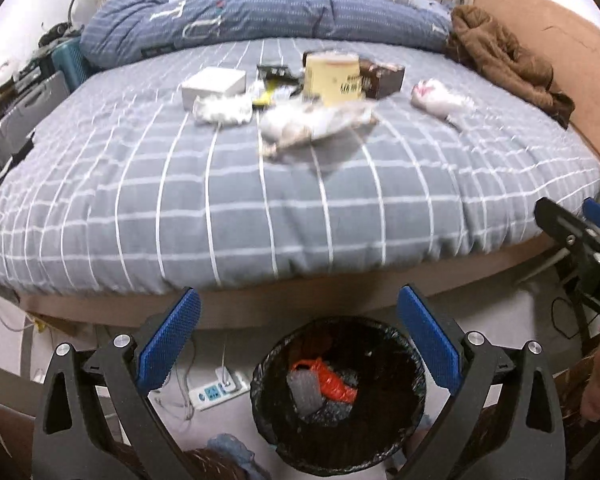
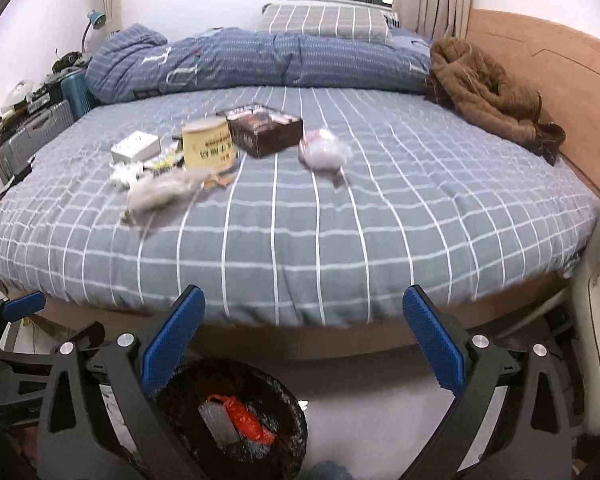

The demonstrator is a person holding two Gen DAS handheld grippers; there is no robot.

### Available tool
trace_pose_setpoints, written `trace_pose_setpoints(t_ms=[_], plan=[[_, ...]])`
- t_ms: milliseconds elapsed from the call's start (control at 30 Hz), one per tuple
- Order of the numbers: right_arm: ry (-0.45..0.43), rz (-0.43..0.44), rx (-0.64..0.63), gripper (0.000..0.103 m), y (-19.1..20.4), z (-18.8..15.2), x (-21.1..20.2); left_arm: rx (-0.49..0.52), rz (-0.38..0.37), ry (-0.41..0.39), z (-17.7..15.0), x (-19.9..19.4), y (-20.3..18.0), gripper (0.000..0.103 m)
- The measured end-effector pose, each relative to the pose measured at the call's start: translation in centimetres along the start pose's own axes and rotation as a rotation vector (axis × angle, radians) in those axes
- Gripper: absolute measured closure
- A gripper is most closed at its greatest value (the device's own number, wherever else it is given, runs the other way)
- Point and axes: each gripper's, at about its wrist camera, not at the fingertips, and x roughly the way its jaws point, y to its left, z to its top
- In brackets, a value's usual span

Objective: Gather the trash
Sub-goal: 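Raise both tools back toward the remaining trash on the bed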

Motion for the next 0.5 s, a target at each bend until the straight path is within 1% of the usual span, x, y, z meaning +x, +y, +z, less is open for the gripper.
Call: trace_pose_setpoints(t_ms=[233,333,500], plan=[[-0.059,-0.003,-0.039,0.008,0.6,3.0,-0.8,0.020,-0.005,-0.070,2.8,-2.0,-0.1,0.006],[-0.063,0.023,-0.020,0.008,0.3,4.2,-0.6,0.022,-0.006,-0.076,4.1,-1.8,0.1,0.006],[-0.080,0.020,-0.002,0.008,-0.2,6.2,0.3,-0.006,-0.024,-0.069,6.2,-1.0,0.8,0.006]])
